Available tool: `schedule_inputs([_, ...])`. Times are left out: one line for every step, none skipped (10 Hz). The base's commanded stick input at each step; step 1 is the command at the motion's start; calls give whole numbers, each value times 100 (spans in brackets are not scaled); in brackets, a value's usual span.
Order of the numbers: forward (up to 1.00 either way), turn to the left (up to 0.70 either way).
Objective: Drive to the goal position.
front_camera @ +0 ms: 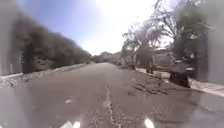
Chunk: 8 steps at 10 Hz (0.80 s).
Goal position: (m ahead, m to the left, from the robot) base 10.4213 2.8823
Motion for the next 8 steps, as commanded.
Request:
schedule_inputs([50,0])
schedule_inputs([50,0])
schedule_inputs([50,0])
schedule_inputs([50,0])
schedule_inputs([50,0])
schedule_inputs([50,0])
schedule_inputs([50,-43])
schedule_inputs([50,-22])
